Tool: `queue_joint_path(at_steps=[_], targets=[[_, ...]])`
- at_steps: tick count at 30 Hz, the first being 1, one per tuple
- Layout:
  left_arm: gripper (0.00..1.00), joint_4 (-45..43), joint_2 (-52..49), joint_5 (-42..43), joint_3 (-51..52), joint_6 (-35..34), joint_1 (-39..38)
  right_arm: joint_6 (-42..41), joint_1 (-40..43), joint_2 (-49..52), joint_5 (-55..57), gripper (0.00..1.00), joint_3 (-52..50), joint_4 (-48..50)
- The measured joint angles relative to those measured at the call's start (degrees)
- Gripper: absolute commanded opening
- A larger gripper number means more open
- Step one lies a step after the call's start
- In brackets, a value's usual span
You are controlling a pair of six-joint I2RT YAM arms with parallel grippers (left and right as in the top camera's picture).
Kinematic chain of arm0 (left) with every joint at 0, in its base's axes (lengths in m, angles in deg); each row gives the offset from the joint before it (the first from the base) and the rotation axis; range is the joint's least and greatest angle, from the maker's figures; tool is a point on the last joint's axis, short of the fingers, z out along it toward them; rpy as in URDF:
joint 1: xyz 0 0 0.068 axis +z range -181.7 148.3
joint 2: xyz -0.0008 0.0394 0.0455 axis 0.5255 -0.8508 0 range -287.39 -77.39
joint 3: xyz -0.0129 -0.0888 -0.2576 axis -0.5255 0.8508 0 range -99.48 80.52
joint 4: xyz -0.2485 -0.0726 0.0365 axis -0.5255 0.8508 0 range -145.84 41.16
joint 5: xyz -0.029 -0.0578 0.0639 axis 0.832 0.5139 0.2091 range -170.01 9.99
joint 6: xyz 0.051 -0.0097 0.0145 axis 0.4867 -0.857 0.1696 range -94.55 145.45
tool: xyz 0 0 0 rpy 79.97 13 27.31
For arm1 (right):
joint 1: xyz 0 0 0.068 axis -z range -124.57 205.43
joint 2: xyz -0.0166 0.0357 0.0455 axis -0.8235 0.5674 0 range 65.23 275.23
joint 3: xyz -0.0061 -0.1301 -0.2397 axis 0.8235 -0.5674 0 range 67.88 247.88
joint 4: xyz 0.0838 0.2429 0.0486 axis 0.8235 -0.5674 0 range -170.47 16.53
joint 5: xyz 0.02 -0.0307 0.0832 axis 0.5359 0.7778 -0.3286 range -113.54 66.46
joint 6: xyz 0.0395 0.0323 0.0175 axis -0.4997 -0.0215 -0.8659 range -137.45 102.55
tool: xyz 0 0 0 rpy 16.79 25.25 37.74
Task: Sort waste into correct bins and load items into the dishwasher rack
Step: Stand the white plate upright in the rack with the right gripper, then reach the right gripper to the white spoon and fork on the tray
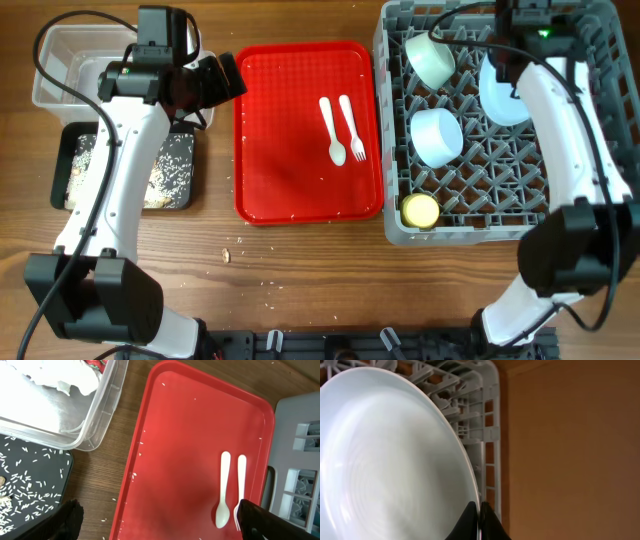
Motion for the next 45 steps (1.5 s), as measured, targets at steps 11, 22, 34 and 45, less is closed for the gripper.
queue_joint_path(at_steps=[11,22,34,45], targets=[[1.00,0.00,0.00,0.00,0.00,0.00,0.00,0.70,0.00,2.91,-20.02,1.00,0.00,3.28],[1.00,0.00,0.00,0.00,0.00,0.00,0.00,-18.53,0.02,-6.23,-52.06,0.95,0.04,1.64],[1.00,0.00,0.00,0.00,0.00,-0.02,0.00,-35.67,-13.07,-2.16,-61.92,0.76,0.28,6.32],[1.00,0.00,0.00,0.00,0.00,0.00,0.00,-45.38,-22.49,15.56,-52.46,0.62,0.22,4.72]])
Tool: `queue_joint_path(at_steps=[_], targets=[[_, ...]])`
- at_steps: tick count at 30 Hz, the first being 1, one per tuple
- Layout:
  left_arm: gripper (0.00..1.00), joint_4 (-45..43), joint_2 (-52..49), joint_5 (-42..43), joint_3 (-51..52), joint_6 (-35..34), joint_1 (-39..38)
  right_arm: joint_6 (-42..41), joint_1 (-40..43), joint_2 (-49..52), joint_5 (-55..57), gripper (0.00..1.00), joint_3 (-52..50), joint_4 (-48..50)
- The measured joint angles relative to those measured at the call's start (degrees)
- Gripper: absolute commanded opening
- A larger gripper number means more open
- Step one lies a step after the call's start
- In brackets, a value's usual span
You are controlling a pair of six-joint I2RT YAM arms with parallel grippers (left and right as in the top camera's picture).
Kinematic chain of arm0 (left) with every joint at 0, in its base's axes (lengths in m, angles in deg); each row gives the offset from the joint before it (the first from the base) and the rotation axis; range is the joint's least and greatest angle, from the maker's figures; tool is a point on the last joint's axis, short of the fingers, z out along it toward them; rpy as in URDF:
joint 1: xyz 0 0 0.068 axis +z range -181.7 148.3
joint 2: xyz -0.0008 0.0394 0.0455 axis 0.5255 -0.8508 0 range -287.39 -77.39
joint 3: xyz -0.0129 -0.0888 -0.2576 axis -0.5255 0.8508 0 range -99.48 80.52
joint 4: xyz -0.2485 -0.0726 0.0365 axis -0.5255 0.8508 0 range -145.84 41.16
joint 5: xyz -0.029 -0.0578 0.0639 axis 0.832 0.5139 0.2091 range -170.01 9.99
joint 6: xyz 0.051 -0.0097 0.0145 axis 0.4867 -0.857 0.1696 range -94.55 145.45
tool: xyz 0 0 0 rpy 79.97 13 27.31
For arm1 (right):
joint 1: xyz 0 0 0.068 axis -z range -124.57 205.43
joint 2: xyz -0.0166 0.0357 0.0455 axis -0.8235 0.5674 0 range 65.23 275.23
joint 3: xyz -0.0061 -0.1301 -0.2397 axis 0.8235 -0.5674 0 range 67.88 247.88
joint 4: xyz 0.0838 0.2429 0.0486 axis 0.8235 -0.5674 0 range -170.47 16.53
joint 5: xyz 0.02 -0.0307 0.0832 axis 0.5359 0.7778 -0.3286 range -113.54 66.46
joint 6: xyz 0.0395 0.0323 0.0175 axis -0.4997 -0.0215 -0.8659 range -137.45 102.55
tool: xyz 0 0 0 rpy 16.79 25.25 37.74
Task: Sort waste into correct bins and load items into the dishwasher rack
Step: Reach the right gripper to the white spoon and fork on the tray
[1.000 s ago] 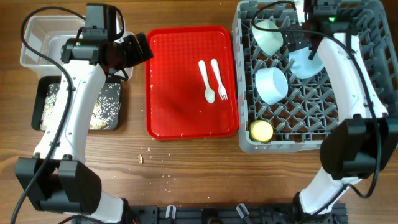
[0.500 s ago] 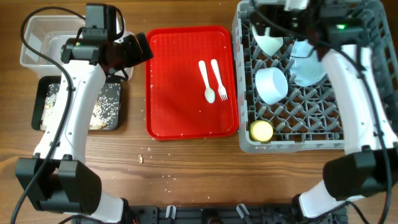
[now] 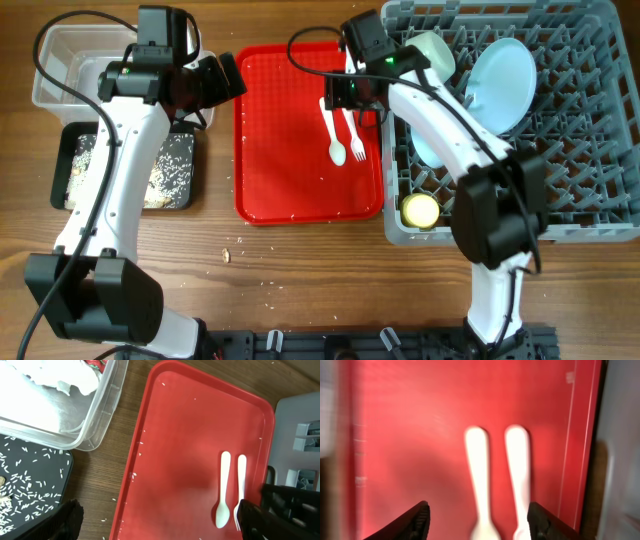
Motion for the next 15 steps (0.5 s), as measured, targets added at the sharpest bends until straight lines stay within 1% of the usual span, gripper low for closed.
queue_joint_path(at_steps=[3,10,12,15], targets=[[1.00,0.00,0.00,0.00,0.00,0.00,0.00,-0.59,0.24,3.37,0.00,0.58,0.00,-1.53],[1.00,0.00,0.00,0.00,0.00,0.00,0.00,-4.13,0.24,7.39,0.00,0.37,0.00,-3.85],[1.00,0.00,0.00,0.00,0.00,0.00,0.00,-5.09,0.24,7.48,0.00,0.33,0.00,-4.26],[1.00,0.00,0.00,0.00,0.00,0.00,0.00,-6.32,0.24,7.50,0.02,0.13,0.00,-5.18]])
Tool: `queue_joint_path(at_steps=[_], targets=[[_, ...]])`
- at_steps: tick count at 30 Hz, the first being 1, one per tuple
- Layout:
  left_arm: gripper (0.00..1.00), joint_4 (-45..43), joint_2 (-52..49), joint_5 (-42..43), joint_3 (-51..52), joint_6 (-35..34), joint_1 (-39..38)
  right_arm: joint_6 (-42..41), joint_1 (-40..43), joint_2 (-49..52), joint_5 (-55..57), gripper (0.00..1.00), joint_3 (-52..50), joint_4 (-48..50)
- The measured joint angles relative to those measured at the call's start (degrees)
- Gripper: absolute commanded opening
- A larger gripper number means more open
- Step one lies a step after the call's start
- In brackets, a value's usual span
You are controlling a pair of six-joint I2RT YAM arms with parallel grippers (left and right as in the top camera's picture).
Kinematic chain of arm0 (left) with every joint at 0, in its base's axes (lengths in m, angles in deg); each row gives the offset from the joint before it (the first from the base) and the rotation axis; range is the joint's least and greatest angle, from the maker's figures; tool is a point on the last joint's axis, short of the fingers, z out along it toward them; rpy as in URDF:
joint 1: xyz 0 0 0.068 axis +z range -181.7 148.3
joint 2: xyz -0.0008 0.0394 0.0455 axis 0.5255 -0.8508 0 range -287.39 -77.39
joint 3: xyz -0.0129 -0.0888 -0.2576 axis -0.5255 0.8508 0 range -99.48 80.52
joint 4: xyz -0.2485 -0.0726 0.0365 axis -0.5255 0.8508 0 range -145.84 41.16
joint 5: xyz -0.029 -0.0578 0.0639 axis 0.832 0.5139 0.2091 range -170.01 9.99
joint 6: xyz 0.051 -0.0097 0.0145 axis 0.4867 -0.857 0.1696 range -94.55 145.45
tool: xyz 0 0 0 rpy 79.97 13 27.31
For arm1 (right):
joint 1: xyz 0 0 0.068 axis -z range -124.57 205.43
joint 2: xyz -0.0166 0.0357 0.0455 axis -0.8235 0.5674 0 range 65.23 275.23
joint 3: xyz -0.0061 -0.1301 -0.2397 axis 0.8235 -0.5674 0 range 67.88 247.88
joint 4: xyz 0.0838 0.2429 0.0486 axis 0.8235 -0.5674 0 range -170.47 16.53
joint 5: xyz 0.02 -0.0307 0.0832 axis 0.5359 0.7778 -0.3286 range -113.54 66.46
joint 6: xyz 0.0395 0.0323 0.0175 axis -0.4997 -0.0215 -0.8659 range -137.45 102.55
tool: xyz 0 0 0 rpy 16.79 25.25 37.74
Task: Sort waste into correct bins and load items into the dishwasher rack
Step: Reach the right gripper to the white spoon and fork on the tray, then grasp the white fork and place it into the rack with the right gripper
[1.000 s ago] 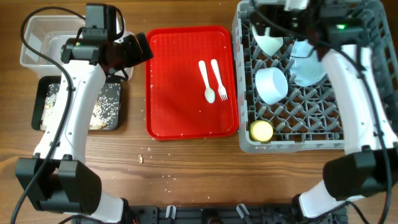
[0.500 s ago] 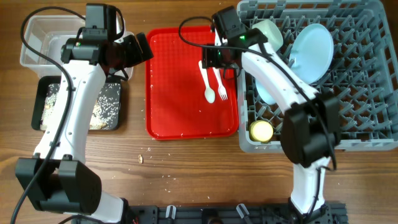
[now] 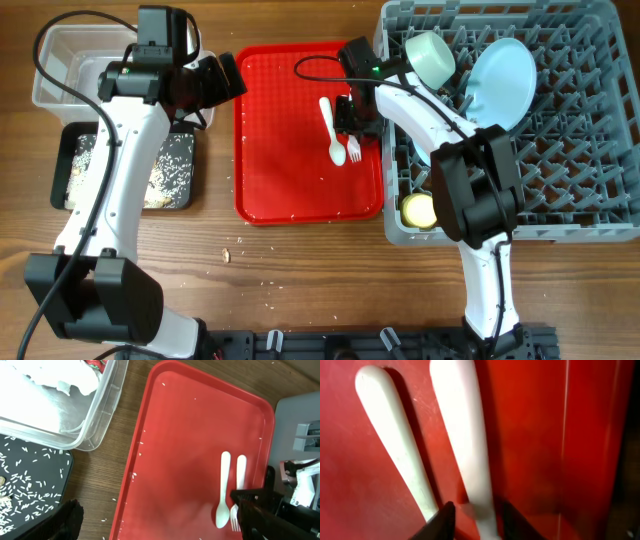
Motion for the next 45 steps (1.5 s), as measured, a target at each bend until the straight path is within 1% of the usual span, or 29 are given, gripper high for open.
queue_joint_path(at_steps=[1,2,6,9,14,16,18,23,25,27,30,32,37,39,41,42,43,45], targets=[[1.00,0.00,0.00,0.00,0.00,0.00,0.00,-0.87,0.00,0.00,0.02,0.07,0.00,-0.24],[1.00,0.00,0.00,0.00,0.00,0.00,0.00,-0.87,0.00,0.00,0.07,0.04,0.00,-0.44],[1.00,0.00,0.00,0.00,0.00,0.00,0.00,-1.81,0.00,-0.02,0.09,0.05,0.02,-0.17],[1.00,0.00,0.00,0.00,0.00,0.00,0.00,-1.05,0.00,-0.02,-0.74,0.04,0.59,-0.59],[1.00,0.00,0.00,0.00,0.00,0.00,0.00,1.95,0.00,-0.24,-1.16,0.04,3.21,-5.55],[1.00,0.00,0.00,-0.02,0.00,0.00,0.00,3.43,0.00,-1.36,-1.25,0.04,4.90,-9.40],[1.00,0.00,0.00,0.00,0.00,0.00,0.00,4.48,0.02,-4.04,-1.40,0.04,6.91,-13.44],[1.00,0.00,0.00,-0.02,0.00,0.00,0.00,3.85,1.53,-18.18,-0.37,0.04,10.19,-21.64],[1.00,0.00,0.00,0.00,0.00,0.00,0.00,0.94,4.26,-24.72,2.21,0.04,11.32,-26.73],[1.00,0.00,0.00,0.00,0.00,-0.02,0.00,-3.61,8.11,-29.05,6.14,0.04,11.89,-32.94],[1.00,0.00,0.00,0.00,0.00,0.00,0.00,-11.82,12.94,-30.69,12.20,0.04,11.50,-40.24],[1.00,0.00,0.00,-0.02,0.00,0.00,0.00,-17.27,14.27,-30.47,14.86,0.04,9.05,-41.70],[1.00,0.00,0.00,0.00,0.00,0.00,0.00,-30.71,14.47,-29.49,17.55,0.04,-2.19,-40.85],[1.00,0.00,0.00,0.00,0.00,0.00,0.00,-34.01,14.47,-29.31,17.64,0.05,-4.61,-40.87],[1.00,0.00,0.00,0.00,0.00,0.00,0.00,-36.92,14.47,-29.31,17.88,0.31,-6.49,-40.74],[1.00,0.00,0.00,0.00,0.00,0.00,0.00,-37.46,14.47,-29.31,17.99,0.49,-6.80,-40.59],[1.00,0.02,0.00,0.00,0.00,0.00,0.00,-38.47,14.47,-29.31,18.21,0.56,-7.02,-40.30],[1.00,0.00,0.00,0.00,0.00,0.00,0.00,-39.28,14.47,-29.31,18.60,0.60,-7.06,-40.15]])
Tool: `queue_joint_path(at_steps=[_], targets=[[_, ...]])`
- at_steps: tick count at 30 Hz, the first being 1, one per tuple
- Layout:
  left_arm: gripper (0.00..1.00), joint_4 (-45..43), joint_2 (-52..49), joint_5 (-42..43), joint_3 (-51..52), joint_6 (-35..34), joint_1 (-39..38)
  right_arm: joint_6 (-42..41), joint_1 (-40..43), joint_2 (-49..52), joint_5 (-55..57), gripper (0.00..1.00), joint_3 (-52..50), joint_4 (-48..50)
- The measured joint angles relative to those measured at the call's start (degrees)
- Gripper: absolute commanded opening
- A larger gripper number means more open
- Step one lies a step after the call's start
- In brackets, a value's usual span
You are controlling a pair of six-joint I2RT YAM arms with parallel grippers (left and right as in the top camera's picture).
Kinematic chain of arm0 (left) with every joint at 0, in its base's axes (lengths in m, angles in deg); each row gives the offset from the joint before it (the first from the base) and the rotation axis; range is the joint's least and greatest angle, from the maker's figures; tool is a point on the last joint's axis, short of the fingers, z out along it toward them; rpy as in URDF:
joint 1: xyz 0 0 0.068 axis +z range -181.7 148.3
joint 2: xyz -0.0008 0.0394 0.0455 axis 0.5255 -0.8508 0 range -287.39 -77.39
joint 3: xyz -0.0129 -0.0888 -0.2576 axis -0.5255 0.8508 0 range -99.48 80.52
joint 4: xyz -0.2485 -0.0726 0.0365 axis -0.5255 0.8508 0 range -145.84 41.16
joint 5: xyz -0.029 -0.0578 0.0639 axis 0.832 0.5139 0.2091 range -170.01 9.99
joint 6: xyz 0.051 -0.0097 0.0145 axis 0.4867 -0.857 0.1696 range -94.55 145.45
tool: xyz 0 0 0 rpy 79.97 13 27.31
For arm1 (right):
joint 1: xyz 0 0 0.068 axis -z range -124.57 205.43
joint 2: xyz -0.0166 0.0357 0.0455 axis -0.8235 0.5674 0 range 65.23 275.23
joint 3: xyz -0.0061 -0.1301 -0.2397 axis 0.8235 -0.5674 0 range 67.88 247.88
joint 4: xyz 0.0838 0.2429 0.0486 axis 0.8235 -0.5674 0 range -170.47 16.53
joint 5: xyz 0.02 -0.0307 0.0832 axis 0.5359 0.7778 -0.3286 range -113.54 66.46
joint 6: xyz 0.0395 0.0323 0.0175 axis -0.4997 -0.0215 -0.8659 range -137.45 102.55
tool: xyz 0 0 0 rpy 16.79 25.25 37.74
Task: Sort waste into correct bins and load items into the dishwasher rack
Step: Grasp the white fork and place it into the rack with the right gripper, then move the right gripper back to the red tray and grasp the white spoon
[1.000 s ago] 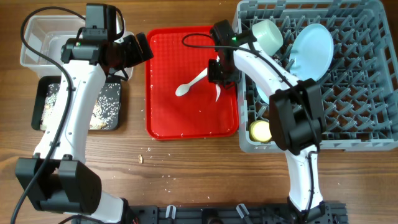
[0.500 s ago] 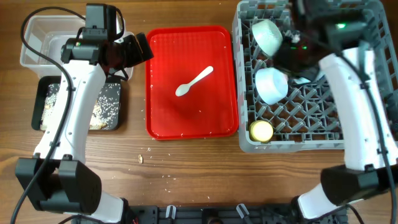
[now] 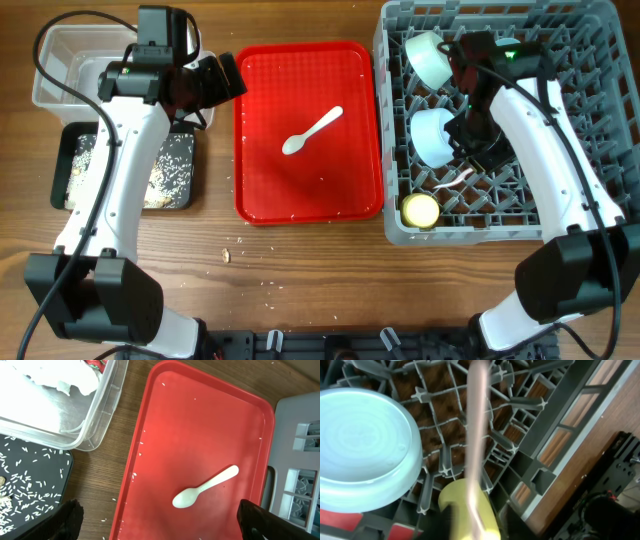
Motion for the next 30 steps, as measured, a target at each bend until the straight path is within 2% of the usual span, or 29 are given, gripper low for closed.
queue_joint_path(at_steps=[4,7,10,12,14,16,21,26,30], targets=[[1.00,0.00,0.00,0.00,0.00,-0.02,0.00,0.35,0.00,0.00,0.44,0.60,0.00,1.22],[1.00,0.00,0.00,0.00,0.00,0.00,0.00,4.98,0.00,0.00,-0.17,0.61,0.02,5.09],[1.00,0.04,0.00,0.00,0.00,0.00,0.00,17.42,-0.24,0.00,-5.31,0.66,0.55,13.40],[1.00,0.04,0.00,0.00,0.00,0.00,0.00,30.38,-1.20,0.00,-14.21,0.77,1.03,19.74],[1.00,-0.02,0.00,0.00,0.00,-0.02,0.00,35.95,-4.09,-0.02,-17.79,0.80,1.40,26.32],[1.00,-0.02,0.00,0.00,0.00,0.00,0.00,38.27,-7.43,0.04,-19.17,0.86,1.53,31.98],[1.00,0.02,0.00,0.00,0.00,0.00,0.00,40.52,-16.02,4.46,-22.27,0.87,2.32,40.02],[1.00,0.00,0.00,0.00,0.00,0.00,0.00,39.15,-18.05,17.99,-24.48,0.78,4.63,45.33],[1.00,0.00,0.00,0.00,0.00,-0.02,0.00,35.69,-19.34,24.26,-24.70,0.78,4.70,50.07]])
